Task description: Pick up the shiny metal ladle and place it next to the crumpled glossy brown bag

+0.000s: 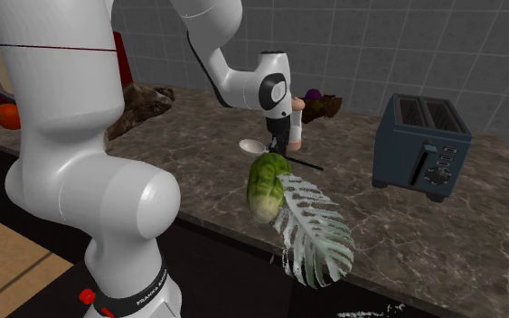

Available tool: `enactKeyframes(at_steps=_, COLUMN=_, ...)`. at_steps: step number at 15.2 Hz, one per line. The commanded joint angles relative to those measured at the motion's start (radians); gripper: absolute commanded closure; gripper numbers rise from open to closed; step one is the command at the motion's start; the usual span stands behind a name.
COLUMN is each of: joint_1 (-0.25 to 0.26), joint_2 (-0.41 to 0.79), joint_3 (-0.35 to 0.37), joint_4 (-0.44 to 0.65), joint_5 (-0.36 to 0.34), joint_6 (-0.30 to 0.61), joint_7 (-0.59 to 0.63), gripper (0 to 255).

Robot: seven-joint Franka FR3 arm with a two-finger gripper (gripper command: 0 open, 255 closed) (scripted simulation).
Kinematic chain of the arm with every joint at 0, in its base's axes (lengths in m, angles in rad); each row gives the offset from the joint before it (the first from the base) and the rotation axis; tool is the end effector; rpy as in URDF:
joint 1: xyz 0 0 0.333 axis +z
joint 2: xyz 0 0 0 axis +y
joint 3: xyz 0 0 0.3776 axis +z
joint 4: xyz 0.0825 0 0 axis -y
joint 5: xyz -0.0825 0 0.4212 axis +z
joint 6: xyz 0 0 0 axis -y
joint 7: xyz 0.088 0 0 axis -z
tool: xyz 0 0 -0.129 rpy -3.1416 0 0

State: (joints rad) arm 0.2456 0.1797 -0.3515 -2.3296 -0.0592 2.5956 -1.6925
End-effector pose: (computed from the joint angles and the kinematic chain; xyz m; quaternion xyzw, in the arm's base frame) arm 0.5604 -0.0592 0.2839 0.6792 0.7308 -0.0072 0.0668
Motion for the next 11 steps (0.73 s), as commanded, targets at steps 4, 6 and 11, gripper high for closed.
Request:
enactKeyframes(at_steps=4, joint_1=0.001, joint_2=0.011, joint_3=0.003, joint_4=0.005, joint_5=0.003, joint_6=0.020, joint_7=0.000, gripper=255)
enactKeyframes(at_steps=6, joint_1=0.001, joint_2=0.006, joint_3=0.001, joint_4=0.000, joint_5=0.001, joint_6=0.022, joint_7=0.000, gripper=255)
enactKeyframes(at_steps=11, joint_1=0.008, joint_2=-0.050, joint_3=-0.007, joint_4=0.011, joint_5=-0.025, joint_6=-0.044, joint_7=0.014, gripper=255)
